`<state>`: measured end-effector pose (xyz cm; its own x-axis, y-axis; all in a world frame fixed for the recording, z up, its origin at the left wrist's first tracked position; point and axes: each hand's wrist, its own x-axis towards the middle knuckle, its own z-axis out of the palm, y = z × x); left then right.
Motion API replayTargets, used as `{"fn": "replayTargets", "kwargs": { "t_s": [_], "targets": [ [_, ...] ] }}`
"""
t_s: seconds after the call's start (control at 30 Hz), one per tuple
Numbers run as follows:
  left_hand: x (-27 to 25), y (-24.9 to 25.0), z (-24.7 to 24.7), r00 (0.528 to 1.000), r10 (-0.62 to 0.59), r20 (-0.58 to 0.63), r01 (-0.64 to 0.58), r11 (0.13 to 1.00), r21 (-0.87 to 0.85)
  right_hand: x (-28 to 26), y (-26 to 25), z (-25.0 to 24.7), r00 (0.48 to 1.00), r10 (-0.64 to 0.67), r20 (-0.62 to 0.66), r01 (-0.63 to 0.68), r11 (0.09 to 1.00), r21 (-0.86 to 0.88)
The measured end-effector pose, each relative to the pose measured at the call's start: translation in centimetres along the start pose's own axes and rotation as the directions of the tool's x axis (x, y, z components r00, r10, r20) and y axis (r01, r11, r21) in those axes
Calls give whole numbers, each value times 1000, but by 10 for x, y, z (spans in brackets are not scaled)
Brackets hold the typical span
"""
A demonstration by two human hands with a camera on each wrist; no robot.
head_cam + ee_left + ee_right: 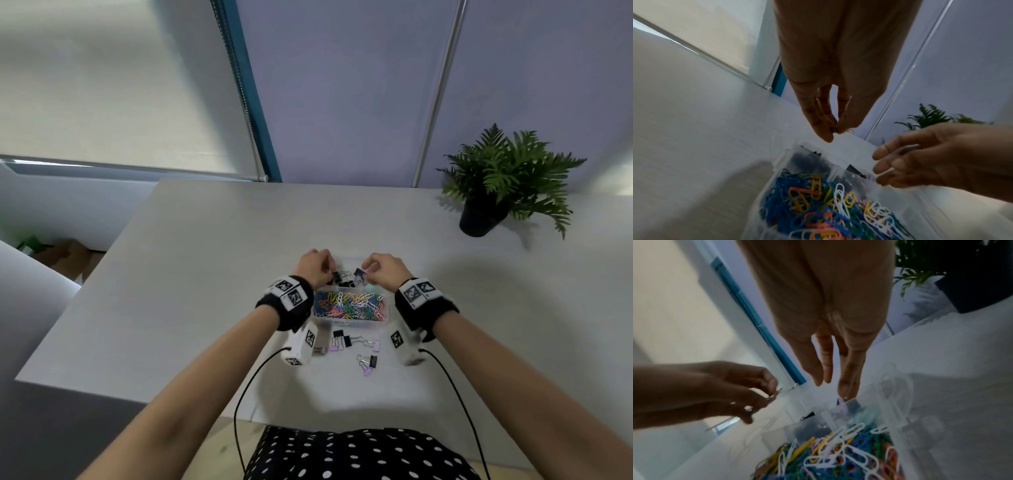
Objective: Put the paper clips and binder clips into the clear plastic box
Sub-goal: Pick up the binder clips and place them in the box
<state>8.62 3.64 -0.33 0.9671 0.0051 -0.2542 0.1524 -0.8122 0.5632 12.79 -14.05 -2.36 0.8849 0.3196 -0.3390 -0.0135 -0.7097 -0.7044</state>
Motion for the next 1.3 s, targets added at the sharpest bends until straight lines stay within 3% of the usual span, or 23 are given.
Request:
{"fn": "replayTargets", "kwargs": {
  "t_s": [0.1, 0.17, 0.27, 0.4, 0.47, 0.57, 0.67, 0.83, 1.1, 1.3],
  "targets": [
    [22, -2, 7, 999, -29, 37, 26, 998, 59, -15, -2, 1, 985, -161, -56, 152, 980, -128],
    [22, -4, 10, 995, -22, 93, 15, 996, 82, -36, 0, 3, 946, -315, -78, 301, 941, -156],
    [-1, -5, 6, 992, 116, 44, -118, 991, 55, -72, 12, 10, 913, -407, 36, 405, 889, -216],
    [-64, -20, 11, 956, 281, -82, -275, 958, 80, -114, 43, 31, 915, -317, 250, 399, 810, -431],
    [-93, -33, 25, 967, 254, 10, -253, 957, 140, -123, 51, 44, 920, -284, 272, 387, 776, -498],
    [-116, -40, 49, 980, 117, 162, -159, 949, 272, -120, 53, 60, 929, -264, 260, 366, 756, -543],
    [-118, -36, 70, 985, 26, 171, -74, 958, 278, -111, 55, 69, 943, -264, 204, 332, 796, -506],
    [-105, -34, 85, 997, 16, 82, -34, 975, 219, -106, 57, 71, 954, -237, 182, 296, 839, -456],
    [-104, -43, 81, 986, 150, 72, -162, 962, 220, -110, 62, 64, 946, -253, 200, 314, 866, -388],
    [-110, -57, 76, 977, 164, 134, -189, 961, 202, -113, 64, 59, 922, -310, 232, 381, 834, -400]
  ]
}}
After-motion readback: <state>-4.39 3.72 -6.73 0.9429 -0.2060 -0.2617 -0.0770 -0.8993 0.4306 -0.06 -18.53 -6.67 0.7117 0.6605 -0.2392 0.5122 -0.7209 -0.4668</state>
